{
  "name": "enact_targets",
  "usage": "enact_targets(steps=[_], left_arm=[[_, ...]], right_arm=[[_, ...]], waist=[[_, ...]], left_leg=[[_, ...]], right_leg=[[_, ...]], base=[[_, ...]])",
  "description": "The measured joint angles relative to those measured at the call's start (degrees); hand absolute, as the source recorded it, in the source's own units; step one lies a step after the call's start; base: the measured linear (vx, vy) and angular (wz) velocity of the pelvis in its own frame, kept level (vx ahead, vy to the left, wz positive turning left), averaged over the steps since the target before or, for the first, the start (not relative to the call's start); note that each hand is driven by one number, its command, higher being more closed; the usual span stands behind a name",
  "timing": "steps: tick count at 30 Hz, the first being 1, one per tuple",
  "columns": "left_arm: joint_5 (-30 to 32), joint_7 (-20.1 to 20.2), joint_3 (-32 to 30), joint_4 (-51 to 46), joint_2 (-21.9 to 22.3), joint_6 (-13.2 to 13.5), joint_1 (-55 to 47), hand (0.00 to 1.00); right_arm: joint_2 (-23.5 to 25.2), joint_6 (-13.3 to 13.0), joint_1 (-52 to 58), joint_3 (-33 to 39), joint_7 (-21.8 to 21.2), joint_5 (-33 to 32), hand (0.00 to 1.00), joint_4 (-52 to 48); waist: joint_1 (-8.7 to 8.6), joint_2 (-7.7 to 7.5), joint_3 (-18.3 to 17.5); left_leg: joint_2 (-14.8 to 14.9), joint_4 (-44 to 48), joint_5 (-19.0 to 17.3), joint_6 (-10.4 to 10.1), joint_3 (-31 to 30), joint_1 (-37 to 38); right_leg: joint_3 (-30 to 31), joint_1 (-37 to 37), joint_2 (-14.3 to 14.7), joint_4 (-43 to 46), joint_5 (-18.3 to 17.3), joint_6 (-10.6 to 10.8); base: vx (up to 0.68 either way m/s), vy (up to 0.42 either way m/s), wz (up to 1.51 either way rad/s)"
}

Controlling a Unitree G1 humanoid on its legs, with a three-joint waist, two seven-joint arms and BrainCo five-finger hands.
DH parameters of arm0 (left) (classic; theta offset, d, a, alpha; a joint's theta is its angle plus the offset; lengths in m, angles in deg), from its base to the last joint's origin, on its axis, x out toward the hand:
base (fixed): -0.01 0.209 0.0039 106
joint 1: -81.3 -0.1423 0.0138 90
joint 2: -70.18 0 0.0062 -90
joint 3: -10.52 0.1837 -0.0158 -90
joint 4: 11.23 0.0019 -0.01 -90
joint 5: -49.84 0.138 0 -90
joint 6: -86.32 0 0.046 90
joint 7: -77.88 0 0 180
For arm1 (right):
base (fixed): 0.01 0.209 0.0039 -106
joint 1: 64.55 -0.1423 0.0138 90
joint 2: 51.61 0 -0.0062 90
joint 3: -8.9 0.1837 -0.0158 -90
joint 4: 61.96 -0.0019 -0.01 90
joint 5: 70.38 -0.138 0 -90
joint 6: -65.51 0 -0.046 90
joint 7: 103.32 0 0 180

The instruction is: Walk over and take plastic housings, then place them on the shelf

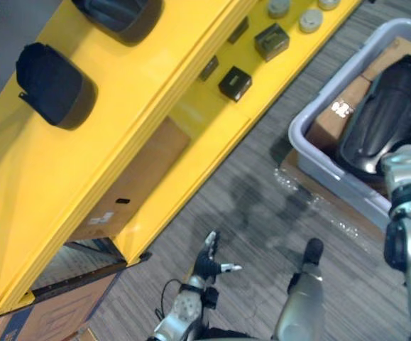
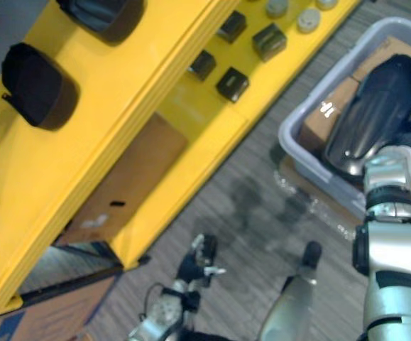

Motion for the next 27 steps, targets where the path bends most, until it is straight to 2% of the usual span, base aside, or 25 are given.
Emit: enact_targets(steps=[3,9,10,12,15,18,20,21,23,25,27], left_arm=[[-1.87,3.17,0.09,-7.66,-0.3,-1.35,0.18,0.0],[-4.23,8.89,-1.96,-19.67,-2.63,-9.91,6.58,0.0],[-3.52,11.1,-4.38,-25.09,-6.1,-16.84,12.31,0.0],[-3.49,11.08,-4.7,-25.1,-6.48,-19.0,12.89,0.0],[-3.48,11.06,-4.78,-25.1,-6.55,-19.65,13.83,0.0],[-3.41,10.21,-7.78,-23.05,-7.57,-22.99,20.14,0.0],[-6.08,8.82,-9.76,-18.14,-7.67,-25.53,25.52,0.0],[-8.89,8.22,-10.09,-15.79,-7.67,-26.61,27.53,0.0],[-12.89,7.39,-9.88,-13.07,-7.53,-27.89,28.54,0.0],[-16.12,6.11,-9.23,-9.85,-6.32,-28.03,28.57,0.0],[-18.2,4.72,-9.23,-8.62,-5.7,-27.97,28.95,0.0]], right_arm=[[-0.01,0.33,-0.01,-0.22,-1.07,2.35,1.0,-0.52],[0.35,0.89,0.75,-2.92,-0.27,2.45,1.0,-7.51],[3.13,-0.65,3.27,-4.05,3.29,6.22,1.0,-17.81],[3.64,-1.62,3.46,-4.1,4.26,6.3,1.0,-19.23],[3.74,-1.61,3.83,-4.06,4.78,6.27,1.0,-20.98],[6.67,-2.49,7.39,-4.07,4.81,7.74,1.0,-30.04],[8.05,-6.51,8.94,-4.18,5.45,11.45,1.0,-34.53],[8.02,-8.69,9.0,-4.14,6.53,12.79,1.0,-35.99],[7.98,-11.5,9.19,-4.1,8.5,13.77,1.0,-36.96],[7.9,-14.42,10.37,-3.87,10.4,14.89,1.0,-38.8],[7.8,-17.21,11.58,-3.91,11.67,15.43,1.0,-40.98]], waist=[[-0.49,-0.1,0.04],[-2.8,-0.64,0.4],[-4.61,-4.56,-0.29],[-5.83,-5.43,-0.51],[-6.57,-5.52,-0.54],[-7.44,-6.73,-0.96],[-8.45,-8.47,-2.01],[-9.61,-9.49,-2.54],[-10.7,-10.99,-3.32],[-10.8,-12.1,-3.97],[-11.37,-12.28,-4.09]], left_leg=[[0.15,-1.0,0.19,-0.04,0.1,0.79],[1.41,-2.73,0.87,-0.5,0.29,2.23],[3.63,-5.48,1.26,-1.2,2.67,5.23],[4.04,-5.78,1.26,-1.21,3.47,6.01],[4.35,-6.11,1.28,-1.25,3.97,6.67],[5.73,-8.14,1.48,-1.74,6.8,10.71],[6.62,-8.67,1.34,-2.07,8.52,11.99],[6.86,-8.72,1.31,-2.12,8.76,11.99],[7.23,-8.84,1.17,-2.3,9.82,12.62],[7.75,-8.9,0.76,-2.77,11.7,13.87],[7.92,-8.73,0.72,-2.84,12.05,13.84]], right_leg=[[-0.35,1.12,0.11,-1.21,0.33,0.0],[-0.89,3.07,1.15,-3.68,1.51,-0.18],[0.21,3.88,3.47,-5.44,2.04,-0.89],[0.43,4.12,3.87,-5.44,2.09,-0.96],[0.73,4.17,4.31,-5.49,2.09,-1.1],[2.37,6.4,5.91,-7.68,2.83,-1.93],[3.36,6.81,6.87,-8.77,3.0,-2.22],[3.46,6.81,7.16,-9.23,3.29,-2.48],[4.23,6.82,7.61,-9.51,3.66,-2.55],[5.59,6.84,8.23,-9.5,3.75,-2.56],[5.76,6.82,8.38,-9.5,3.76,-2.58]], base=[[0.0,0.0,0.0],[0.04,-0.015,-0.07],[0.11,-0.047,-0.52],[0.07,-0.02,-0.32],[0.02,0.0,-0.12],[0.02,-0.019,-0.41],[0.01,-0.024,-0.34],[0.02,-0.016,-0.26],[0.03,0.002,-0.23],[0.05,0.015,-0.33],[0.03,0.011,-0.11]])
